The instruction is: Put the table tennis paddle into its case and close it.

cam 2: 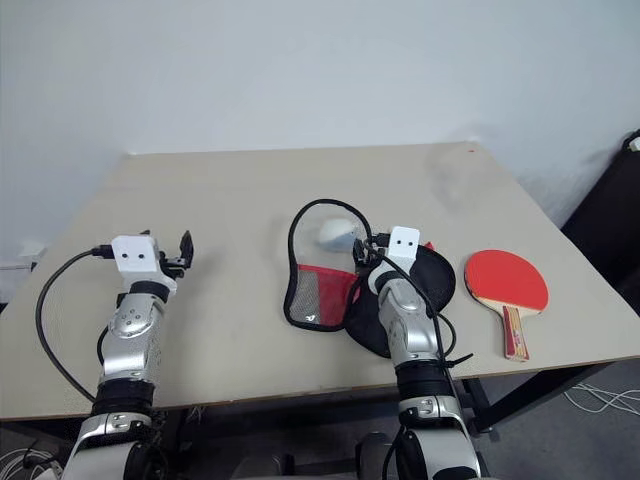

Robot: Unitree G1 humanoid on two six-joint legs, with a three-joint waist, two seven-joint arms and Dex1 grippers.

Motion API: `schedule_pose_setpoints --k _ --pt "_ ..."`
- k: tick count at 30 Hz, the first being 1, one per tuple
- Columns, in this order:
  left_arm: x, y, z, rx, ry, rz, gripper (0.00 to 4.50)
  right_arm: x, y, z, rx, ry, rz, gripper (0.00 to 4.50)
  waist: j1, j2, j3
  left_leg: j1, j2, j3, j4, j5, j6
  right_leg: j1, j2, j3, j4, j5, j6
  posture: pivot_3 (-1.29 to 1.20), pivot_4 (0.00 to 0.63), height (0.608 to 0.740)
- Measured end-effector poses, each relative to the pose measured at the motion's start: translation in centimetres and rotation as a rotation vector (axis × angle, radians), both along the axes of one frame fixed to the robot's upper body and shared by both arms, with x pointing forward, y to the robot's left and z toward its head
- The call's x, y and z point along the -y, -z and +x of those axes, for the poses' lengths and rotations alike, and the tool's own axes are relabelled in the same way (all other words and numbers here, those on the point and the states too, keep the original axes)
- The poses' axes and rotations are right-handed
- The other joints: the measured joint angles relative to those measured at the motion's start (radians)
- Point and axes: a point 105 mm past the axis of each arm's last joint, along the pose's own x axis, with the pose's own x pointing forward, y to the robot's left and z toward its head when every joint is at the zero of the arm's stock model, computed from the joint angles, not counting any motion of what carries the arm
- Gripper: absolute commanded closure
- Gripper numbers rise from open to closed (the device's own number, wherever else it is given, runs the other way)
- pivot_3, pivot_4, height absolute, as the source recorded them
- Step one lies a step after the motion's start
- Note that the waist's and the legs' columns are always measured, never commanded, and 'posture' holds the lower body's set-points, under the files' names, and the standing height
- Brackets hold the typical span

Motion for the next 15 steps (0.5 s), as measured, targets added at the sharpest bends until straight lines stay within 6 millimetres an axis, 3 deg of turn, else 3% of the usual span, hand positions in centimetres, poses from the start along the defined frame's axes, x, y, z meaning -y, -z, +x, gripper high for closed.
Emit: schedule_pose_setpoints --k 15 --pt "0.87 -0.18 0.97 0.003 0.049 0.008 0.86 0.19 -0.36 0.05 0.021 0.027 0.017 0.44 -0.007 0.000 0.000 0.000 0.000 0.000 -0.001 0.000 0.000 0.000 0.000 0.000 0.000 0.000 0.000 0.00 0.000 0.740"
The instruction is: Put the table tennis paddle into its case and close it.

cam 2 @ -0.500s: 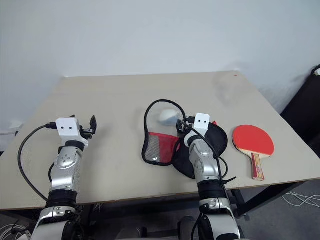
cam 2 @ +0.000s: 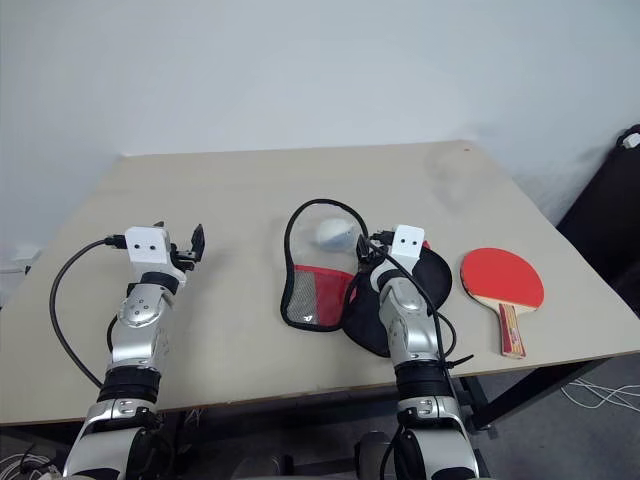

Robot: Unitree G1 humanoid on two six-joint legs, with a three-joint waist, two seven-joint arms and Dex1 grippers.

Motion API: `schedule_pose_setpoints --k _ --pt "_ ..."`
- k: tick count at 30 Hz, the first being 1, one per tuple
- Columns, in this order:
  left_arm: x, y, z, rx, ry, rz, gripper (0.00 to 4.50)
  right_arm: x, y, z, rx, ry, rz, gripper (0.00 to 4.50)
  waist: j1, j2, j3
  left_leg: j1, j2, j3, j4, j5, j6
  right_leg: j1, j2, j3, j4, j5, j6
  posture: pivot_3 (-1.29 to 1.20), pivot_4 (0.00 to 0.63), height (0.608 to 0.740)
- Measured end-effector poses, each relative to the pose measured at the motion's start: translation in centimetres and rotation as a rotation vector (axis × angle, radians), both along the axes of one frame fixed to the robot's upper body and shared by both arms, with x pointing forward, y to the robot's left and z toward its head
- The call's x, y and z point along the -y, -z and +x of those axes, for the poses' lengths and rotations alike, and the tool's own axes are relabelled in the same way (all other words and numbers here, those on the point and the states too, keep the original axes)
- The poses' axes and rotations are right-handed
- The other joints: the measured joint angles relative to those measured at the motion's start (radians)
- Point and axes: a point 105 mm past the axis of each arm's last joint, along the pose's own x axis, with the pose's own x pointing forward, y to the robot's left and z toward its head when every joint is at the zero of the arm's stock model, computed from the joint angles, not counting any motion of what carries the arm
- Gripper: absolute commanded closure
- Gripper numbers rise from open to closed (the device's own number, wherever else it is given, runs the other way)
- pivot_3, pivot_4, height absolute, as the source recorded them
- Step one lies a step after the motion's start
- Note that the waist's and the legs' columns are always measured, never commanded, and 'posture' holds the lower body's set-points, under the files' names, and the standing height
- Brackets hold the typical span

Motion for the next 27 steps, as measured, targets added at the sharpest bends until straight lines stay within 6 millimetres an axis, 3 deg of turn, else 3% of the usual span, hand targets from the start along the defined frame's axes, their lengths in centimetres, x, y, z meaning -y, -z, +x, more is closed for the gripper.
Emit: schedule_pose_setpoints --k 5,11,21,27 --pt "0.6 -0.1 0.7 0.005 0.019 -0.010 0.86 0.8 -0.2 0.1 0.009 0.016 -0.011 0.44 0.001 0.000 0.000 0.000 0.000 0.000 0.001 0.000 0.000 0.000 0.000 0.000 -0.001 0.000 0.000 0.00 0.000 0.740" --pt "2.8 0.2 1.7 -0.009 0.141 -0.009 0.86 2.4 -0.9 0.5 0.038 0.057 -0.022 0.44 0.000 0.000 0.000 0.000 0.000 0.000 0.000 0.000 0.000 0.000 0.000 0.000 -0.001 0.000 0.000 0.00 0.000 0.740" --pt "4.1 1.3 1.6 -0.047 0.270 -0.044 0.86 3.3 -1.1 0.3 0.047 0.087 -0.030 0.44 -0.005 0.000 0.000 -0.001 0.000 0.000 -0.001 0.000 0.000 0.000 0.000 0.000 -0.002 0.000 0.000 0.00 0.000 0.740" --pt "6.4 1.8 1.2 -0.059 0.398 -0.084 0.86 4.8 -1.9 0.0 0.069 0.116 -0.058 0.44 -0.002 0.000 0.000 -0.001 0.000 0.000 -0.001 0.000 0.000 0.000 0.000 0.000 -0.003 0.000 0.000 0.00 0.000 0.740"
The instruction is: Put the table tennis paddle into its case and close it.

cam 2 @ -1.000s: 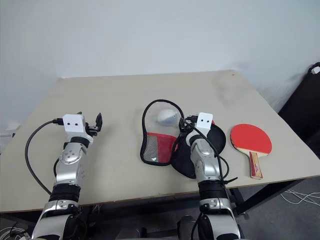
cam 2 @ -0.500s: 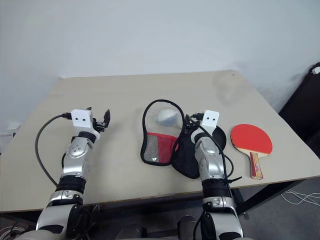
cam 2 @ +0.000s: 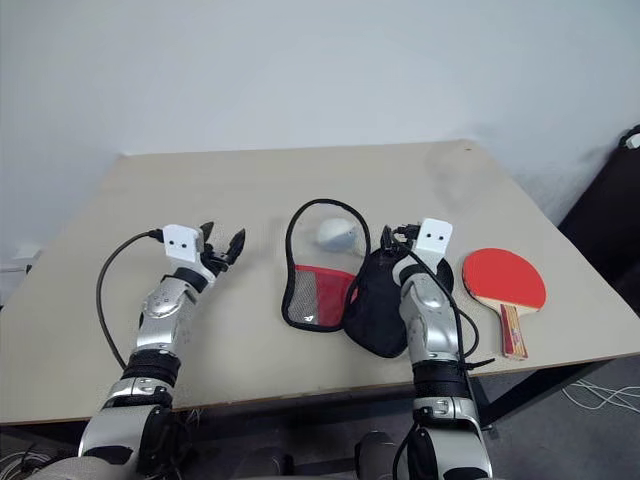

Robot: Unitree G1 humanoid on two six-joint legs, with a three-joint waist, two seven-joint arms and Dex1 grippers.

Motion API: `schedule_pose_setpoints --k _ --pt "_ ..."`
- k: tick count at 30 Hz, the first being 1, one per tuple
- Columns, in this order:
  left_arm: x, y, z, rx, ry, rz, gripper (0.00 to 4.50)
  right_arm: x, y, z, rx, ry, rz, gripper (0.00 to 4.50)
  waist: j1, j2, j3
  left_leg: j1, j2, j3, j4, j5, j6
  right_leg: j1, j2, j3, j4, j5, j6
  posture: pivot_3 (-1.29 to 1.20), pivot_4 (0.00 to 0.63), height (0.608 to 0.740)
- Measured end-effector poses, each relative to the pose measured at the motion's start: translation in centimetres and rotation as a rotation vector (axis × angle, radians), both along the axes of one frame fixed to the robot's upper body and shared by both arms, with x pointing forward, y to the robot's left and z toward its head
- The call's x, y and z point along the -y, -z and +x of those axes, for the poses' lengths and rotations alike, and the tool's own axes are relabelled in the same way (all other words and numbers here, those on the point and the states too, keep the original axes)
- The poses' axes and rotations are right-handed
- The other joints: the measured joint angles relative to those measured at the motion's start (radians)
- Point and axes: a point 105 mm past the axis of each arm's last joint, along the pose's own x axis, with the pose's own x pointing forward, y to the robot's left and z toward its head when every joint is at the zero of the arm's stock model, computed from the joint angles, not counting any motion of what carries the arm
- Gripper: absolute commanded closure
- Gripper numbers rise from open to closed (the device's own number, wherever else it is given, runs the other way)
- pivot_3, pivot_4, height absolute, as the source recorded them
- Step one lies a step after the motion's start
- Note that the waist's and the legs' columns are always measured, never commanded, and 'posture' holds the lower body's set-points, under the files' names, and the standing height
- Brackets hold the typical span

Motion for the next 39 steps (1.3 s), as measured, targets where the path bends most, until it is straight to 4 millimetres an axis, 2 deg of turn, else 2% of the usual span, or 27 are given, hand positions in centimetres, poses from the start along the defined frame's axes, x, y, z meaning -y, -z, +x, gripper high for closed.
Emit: schedule_pose_setpoints --k 4,11,13,15,17,21,26,33,36,39 --pt "0.7 0.3 -0.6 -0.013 0.067 -0.023 0.86 1.9 0.3 -1.2 -0.030 0.023 -0.076 0.44 0.001 0.000 0.000 0.000 0.000 0.000 -0.001 0.000 0.000 0.000 0.000 0.000 0.000 0.000 0.000 0.00 0.000 0.740" --pt "1.1 0.9 -1.1 -0.030 0.105 -0.043 0.86 5.3 -0.2 -5.8 -0.083 -0.008 -0.252 0.44 0.005 0.000 0.000 -0.001 0.000 0.000 0.001 0.000 0.000 0.000 0.000 0.000 -0.001 -0.002 0.000 0.00 0.000 0.740" --pt "2.1 1.1 -1.3 -0.034 0.146 -0.058 0.86 6.6 -0.4 -7.2 -0.108 -0.006 -0.288 0.44 0.006 0.000 0.000 -0.001 0.000 0.000 0.002 0.000 0.000 0.001 0.000 0.000 -0.001 -0.002 -0.001 0.00 0.000 0.740" --pt "2.6 1.4 -1.5 -0.041 0.178 -0.065 0.86 7.2 -0.4 -7.7 -0.122 -0.001 -0.299 0.44 0.007 0.000 0.000 -0.001 0.000 0.001 0.003 0.000 0.000 0.001 0.000 0.000 -0.001 -0.002 -0.001 0.00 0.000 0.740" --pt "4.4 1.8 -2.2 -0.050 0.279 -0.086 0.86 8.6 -0.6 -8.9 -0.139 0.037 -0.301 0.44 0.003 -0.001 0.001 0.001 0.000 0.001 0.004 0.000 0.000 0.002 0.000 0.001 0.000 -0.002 -0.002 0.00 0.000 0.740" --pt "5.3 2.7 -3.3 -0.086 0.379 -0.123 0.86 10.9 -0.2 -10.7 -0.188 0.117 -0.279 0.44 0.007 0.000 0.001 -0.001 0.000 0.001 0.004 0.000 0.000 0.001 0.000 0.001 -0.001 -0.002 -0.002 0.00 0.000 0.740" --pt "6.3 2.9 -3.8 -0.095 0.448 -0.138 0.86 12.6 -0.8 -11.8 -0.198 0.196 -0.217 0.44 0.008 -0.001 0.001 -0.001 0.000 0.001 0.004 0.000 0.000 0.001 0.000 0.001 -0.001 -0.002 -0.002 0.00 0.000 0.740" --pt "7.1 2.5 -3.7 -0.083 0.477 -0.158 0.86 14.7 0.4 -13.2 -0.282 0.298 -0.101 0.44 0.011 0.000 0.001 -0.001 0.000 0.001 0.004 0.000 0.000 0.001 0.000 0.001 -0.002 -0.002 -0.002 0.00 0.000 0.740" --pt "7.5 2.1 -3.5 -0.072 0.485 -0.163 0.86 15.0 0.7 -13.4 -0.299 0.305 -0.085 0.44 0.010 0.000 0.001 -0.001 0.000 0.001 0.004 0.000 0.000 0.001 0.000 0.001 -0.002 -0.002 -0.002 0.00 0.000 0.740" --pt "7.8 2.2 -3.4 -0.076 0.488 -0.170 0.86 15.2 1.3 -13.6 -0.323 0.308 -0.064 0.03 0.010 0.000 0.001 -0.001 0.000 0.001 0.004 0.000 0.000 0.001 0.000 0.001 -0.002 -0.002 -0.002 0.00 0.000 0.740"
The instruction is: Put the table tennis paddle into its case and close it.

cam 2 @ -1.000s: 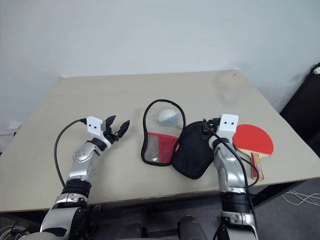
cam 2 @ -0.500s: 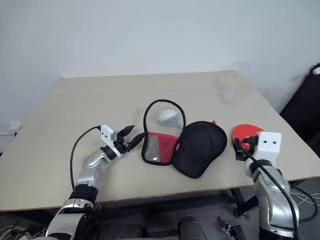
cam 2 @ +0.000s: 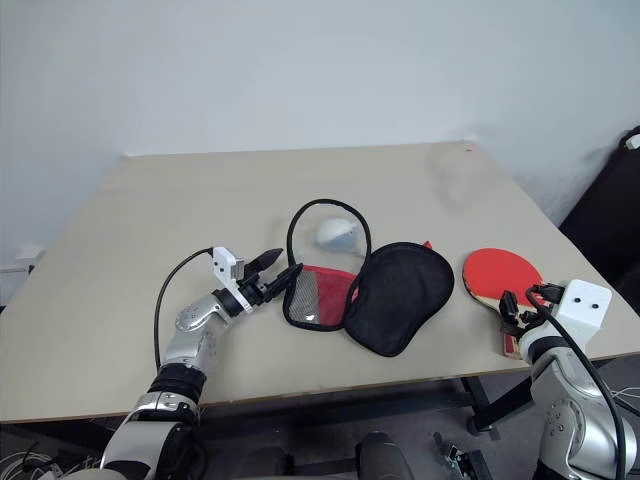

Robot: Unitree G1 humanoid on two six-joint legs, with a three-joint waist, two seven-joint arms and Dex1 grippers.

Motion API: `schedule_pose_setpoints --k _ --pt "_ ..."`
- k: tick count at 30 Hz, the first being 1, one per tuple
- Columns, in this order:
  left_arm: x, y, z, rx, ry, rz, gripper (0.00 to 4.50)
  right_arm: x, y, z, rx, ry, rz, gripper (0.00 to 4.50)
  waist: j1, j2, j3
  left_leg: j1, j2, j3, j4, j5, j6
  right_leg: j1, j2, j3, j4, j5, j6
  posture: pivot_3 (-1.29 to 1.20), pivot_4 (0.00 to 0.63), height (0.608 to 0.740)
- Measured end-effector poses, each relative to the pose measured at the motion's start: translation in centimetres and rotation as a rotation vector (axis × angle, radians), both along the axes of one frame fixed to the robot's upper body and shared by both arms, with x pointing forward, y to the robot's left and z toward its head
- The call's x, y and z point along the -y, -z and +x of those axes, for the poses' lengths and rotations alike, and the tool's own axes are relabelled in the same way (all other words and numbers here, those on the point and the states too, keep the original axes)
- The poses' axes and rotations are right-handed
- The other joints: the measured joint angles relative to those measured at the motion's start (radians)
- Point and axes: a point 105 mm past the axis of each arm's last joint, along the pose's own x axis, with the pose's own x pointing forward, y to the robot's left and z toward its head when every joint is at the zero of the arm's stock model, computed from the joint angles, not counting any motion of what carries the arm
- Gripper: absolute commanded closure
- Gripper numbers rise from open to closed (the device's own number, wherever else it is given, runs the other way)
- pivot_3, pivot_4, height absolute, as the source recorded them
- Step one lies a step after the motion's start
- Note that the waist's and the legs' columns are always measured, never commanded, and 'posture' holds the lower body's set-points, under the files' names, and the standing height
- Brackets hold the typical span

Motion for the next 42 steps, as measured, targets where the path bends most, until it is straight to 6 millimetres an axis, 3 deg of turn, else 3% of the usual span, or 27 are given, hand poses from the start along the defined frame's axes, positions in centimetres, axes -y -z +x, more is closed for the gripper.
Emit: schedule_pose_setpoints --k 18,32,42 --pt "0.4 -0.3 0.3 0.028 -0.016 -0.014 0.86 0.7 4.0 0.2 -0.175 -0.026 0.003 0.03 0.001 0.000 0.000 0.000 0.000 0.000 0.000 0.000 0.000 0.000 0.000 0.000 0.000 0.000 0.000 0.00 0.000 0.740" --pt "0.3 -0.5 0.0 0.022 0.036 -0.039 0.86 0.7 5.0 0.5 -0.199 -0.038 0.004 0.03 0.000 0.000 0.000 0.000 0.000 0.000 0.000 0.000 0.000 0.000 0.000 0.000 -0.001 0.000 0.000 0.00 0.000 0.740" --pt "0.2 -2.2 -1.2 0.047 0.216 -0.008 0.86 0.3 5.3 1.3 -0.205 -0.054 0.017 0.03 0.000 0.001 0.000 -0.001 0.000 0.000 0.000 0.000 0.000 -0.001 0.000 0.000 -0.001 0.000 0.000 0.00 0.000 0.740"
